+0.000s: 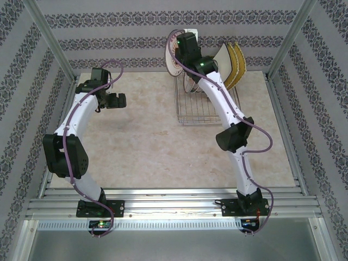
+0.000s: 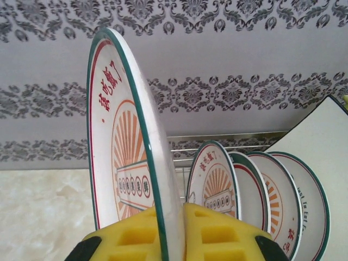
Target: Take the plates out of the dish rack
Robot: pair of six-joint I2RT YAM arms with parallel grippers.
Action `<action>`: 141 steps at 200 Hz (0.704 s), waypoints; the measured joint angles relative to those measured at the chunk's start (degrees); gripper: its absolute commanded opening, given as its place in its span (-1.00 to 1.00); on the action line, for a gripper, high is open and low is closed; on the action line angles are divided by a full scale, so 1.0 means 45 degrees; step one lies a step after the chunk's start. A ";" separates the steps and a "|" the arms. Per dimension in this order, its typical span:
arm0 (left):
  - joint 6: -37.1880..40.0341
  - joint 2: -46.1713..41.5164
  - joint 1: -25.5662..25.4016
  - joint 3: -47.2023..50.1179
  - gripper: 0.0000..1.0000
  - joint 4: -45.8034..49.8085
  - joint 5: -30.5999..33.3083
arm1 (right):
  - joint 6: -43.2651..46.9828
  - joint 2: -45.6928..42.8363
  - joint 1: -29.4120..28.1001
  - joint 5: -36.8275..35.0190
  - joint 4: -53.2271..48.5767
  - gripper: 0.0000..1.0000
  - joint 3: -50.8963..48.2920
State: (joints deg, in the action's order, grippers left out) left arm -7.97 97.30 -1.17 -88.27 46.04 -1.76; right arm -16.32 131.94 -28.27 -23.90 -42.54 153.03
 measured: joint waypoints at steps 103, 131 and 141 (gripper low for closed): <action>0.0000 -0.0068 -0.0083 0.0379 0.99 -0.0044 -0.0588 | -0.2424 -0.4794 0.1243 0.9700 0.5343 -1.00 -1.1055; 0.0000 -0.0355 -0.0087 0.0685 0.99 -0.0151 -0.0612 | -0.4279 -0.4857 0.1598 1.2133 0.8655 -1.00 -1.3687; 0.0000 -0.0525 -0.0083 0.0797 0.99 -0.0175 -0.0612 | -0.4949 -0.4857 0.1710 1.2808 0.9821 -1.00 -1.4479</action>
State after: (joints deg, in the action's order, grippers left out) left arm -7.97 94.94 -1.54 -84.68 45.25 -4.51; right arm -38.59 110.08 -20.58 33.74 1.65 87.88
